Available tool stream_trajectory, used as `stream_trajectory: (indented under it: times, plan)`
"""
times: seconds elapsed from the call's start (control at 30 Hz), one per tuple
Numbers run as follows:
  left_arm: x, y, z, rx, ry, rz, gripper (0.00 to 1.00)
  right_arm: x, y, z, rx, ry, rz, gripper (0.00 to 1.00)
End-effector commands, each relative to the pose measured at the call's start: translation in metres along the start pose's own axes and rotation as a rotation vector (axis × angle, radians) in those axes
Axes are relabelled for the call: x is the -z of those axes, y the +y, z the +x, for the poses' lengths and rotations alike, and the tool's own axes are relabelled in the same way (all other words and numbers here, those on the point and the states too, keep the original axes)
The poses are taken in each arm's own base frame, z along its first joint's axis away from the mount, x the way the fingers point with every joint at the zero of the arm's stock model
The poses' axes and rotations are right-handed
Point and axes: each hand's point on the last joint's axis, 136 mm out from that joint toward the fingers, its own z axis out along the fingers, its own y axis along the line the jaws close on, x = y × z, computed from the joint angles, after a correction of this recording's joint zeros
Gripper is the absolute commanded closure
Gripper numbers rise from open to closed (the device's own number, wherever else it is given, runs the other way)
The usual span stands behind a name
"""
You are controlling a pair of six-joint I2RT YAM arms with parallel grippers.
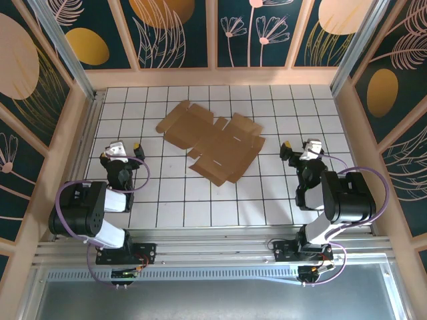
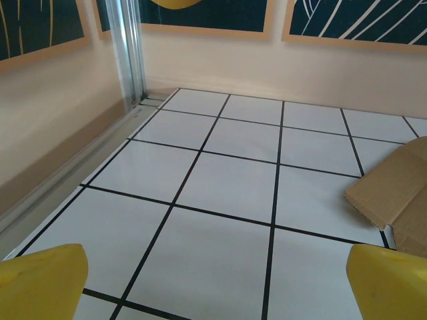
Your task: Fold the paper box
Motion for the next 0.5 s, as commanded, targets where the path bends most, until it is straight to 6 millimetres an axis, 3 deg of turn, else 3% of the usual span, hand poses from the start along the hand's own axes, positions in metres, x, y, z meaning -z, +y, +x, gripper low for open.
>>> stream_trajectory:
  times: [0.0, 0.47]
  plan:
    - [-0.0024, -0.0039, -0.0176, 0.011, -0.06, 0.019, 0.01, -0.0011, 0.0029, -0.0036, 0.01, -0.007, -0.018, 0.01]
    - [-0.0021, -0.0038, -0.017, 0.012, -0.059, 0.019, 0.01, -0.0022, -0.0008, -0.0051, -0.001, -0.01, 0.002, 0.01]
